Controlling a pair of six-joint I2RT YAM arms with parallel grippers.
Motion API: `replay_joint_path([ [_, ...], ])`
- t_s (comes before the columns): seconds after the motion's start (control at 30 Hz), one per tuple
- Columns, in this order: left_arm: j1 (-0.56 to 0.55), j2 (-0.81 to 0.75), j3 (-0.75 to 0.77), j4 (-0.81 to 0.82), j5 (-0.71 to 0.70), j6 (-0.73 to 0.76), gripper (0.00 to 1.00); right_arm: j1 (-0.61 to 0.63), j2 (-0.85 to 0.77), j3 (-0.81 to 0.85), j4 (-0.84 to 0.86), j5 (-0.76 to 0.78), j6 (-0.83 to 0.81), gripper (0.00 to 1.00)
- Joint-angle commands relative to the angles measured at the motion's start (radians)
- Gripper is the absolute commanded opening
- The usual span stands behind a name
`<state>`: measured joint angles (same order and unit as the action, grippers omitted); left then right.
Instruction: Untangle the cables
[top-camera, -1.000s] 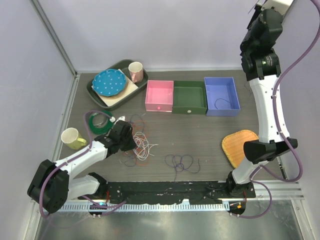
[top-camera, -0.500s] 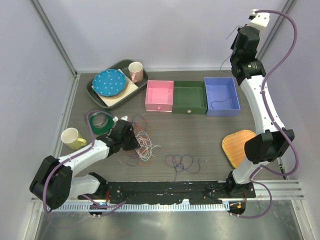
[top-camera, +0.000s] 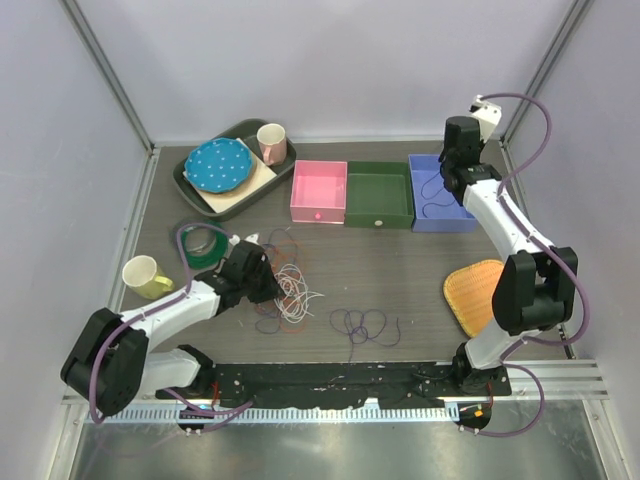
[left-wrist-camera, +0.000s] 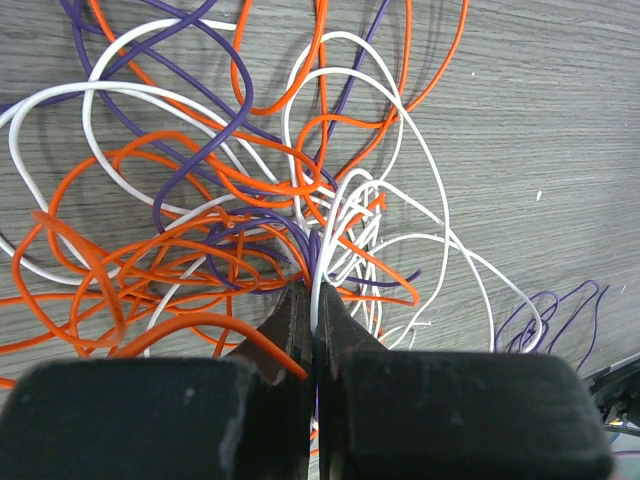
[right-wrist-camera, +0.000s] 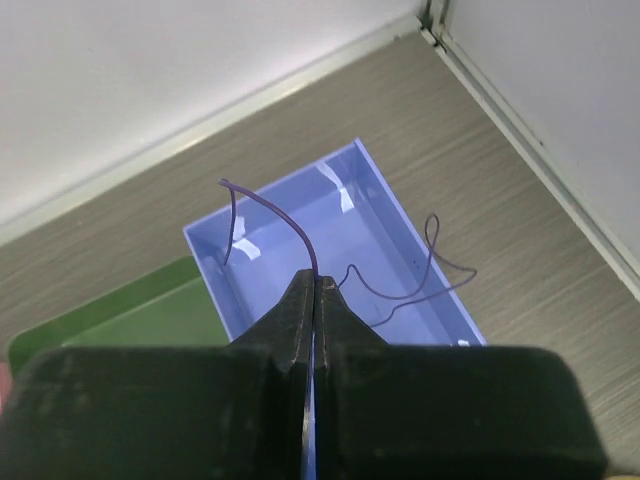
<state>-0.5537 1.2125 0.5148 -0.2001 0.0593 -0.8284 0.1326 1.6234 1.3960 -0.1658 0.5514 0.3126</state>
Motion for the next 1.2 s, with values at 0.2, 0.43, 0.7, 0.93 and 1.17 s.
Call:
replay_joint_path([
  [0.2,0.005,-0.018,-0.022,0.057,0.043,0.009,0.00,-0.021,0.108,0.000,-0.050,0.151,0.111,0.01],
  [0.43,0.005,-0.031,-0.025,0.053,0.045,0.011,0.00,-0.021,0.242,0.063,-0.185,0.116,0.121,0.06],
  [0.7,0.005,-0.030,-0.027,0.054,0.045,0.011,0.00,-0.028,0.158,0.107,-0.222,0.050,0.118,0.62],
  [0.93,0.005,-0.018,-0.025,0.059,0.048,0.011,0.00,-0.088,0.089,0.044,-0.251,-0.005,0.203,0.68],
  [1.17,0.005,0.010,-0.019,0.068,0.057,0.012,0.00,-0.119,0.107,-0.002,-0.199,-0.177,0.324,0.68],
])
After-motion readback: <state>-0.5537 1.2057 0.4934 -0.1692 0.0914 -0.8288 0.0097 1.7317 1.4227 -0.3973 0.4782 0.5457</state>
